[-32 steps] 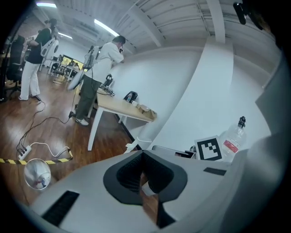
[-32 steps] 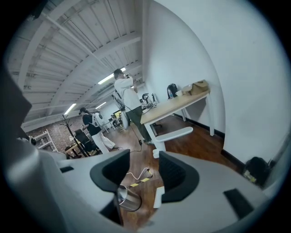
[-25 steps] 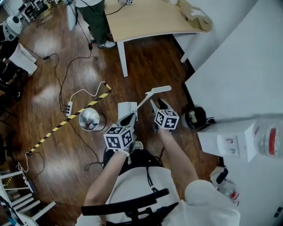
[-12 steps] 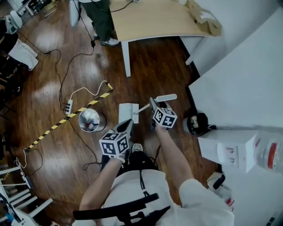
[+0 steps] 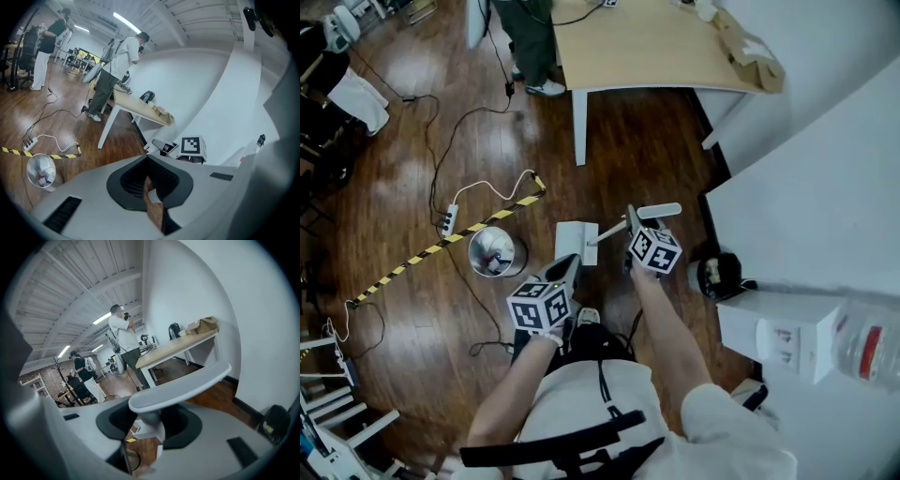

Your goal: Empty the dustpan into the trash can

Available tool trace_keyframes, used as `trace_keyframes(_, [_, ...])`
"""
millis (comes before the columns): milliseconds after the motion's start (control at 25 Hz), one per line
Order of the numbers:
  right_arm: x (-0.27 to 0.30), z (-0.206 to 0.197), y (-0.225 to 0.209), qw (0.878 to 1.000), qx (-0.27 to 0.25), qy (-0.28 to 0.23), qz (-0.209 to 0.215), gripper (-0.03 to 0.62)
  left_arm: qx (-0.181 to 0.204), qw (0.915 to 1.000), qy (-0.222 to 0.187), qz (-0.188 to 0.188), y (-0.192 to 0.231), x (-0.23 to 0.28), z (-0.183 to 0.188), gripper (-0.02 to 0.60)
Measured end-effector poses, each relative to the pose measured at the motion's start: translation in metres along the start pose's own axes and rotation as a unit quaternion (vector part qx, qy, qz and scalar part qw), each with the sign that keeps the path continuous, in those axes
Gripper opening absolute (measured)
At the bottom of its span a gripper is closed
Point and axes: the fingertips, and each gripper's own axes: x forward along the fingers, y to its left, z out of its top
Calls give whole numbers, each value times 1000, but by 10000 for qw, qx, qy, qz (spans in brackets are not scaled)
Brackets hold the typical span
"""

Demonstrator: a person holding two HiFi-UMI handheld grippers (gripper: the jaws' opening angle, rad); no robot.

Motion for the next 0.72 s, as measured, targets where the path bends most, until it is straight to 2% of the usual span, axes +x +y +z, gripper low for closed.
trace_keyframes(280, [-4,60,38,9993,-371,47,-37,166,-241,9986,-255,390,38,-31,1,-12])
trace_keyframes(720, [-7,163,119,9951,-860,-86,469,146,-713,9922,-600,824,84,-86,-14,-12])
